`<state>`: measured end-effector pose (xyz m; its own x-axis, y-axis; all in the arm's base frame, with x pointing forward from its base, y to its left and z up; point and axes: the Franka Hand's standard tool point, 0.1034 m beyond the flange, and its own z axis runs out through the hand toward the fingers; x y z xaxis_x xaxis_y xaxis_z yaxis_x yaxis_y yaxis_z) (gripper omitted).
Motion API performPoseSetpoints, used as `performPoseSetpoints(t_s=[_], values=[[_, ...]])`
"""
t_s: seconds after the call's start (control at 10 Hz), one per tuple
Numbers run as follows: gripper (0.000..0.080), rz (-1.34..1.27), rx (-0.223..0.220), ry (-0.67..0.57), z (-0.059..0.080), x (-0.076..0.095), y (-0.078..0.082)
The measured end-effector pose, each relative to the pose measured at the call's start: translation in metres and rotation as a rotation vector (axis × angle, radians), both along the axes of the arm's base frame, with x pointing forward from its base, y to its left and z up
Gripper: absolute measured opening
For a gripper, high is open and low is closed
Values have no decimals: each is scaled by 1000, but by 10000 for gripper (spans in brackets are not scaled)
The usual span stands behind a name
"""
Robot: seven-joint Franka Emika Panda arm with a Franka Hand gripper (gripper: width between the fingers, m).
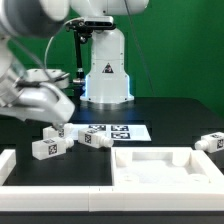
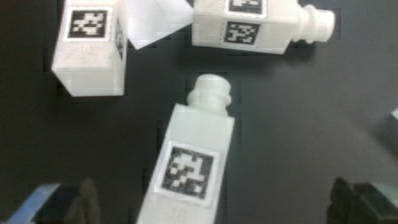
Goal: Assemble one leg
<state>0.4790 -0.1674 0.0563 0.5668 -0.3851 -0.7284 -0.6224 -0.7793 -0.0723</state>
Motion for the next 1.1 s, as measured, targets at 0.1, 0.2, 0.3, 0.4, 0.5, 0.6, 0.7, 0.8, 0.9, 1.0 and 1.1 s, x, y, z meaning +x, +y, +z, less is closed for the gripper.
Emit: performPoseSetpoints(t_s=[0.1, 0.2, 0.3, 0.4, 0.5, 0.6, 0.7, 0.8, 0.9, 1.0, 1.1], values=[[648, 2, 26, 40, -2, -3, -3], [648, 6, 36, 57, -5, -2, -3], [648, 9, 24, 40, -7, 0, -4], [648, -32, 27, 64, -9, -2, -2], [648, -105, 45, 114, -23, -9, 0], [648, -144, 67, 147, -40, -18, 2], [648, -150, 69, 162, -47, -22, 5], [648, -151, 74, 175, -50, -26, 9], [648, -150, 76, 180, -52, -29, 11], [648, -149, 73, 176, -52, -28, 10], [528, -150, 70, 172, -53, -27, 9]])
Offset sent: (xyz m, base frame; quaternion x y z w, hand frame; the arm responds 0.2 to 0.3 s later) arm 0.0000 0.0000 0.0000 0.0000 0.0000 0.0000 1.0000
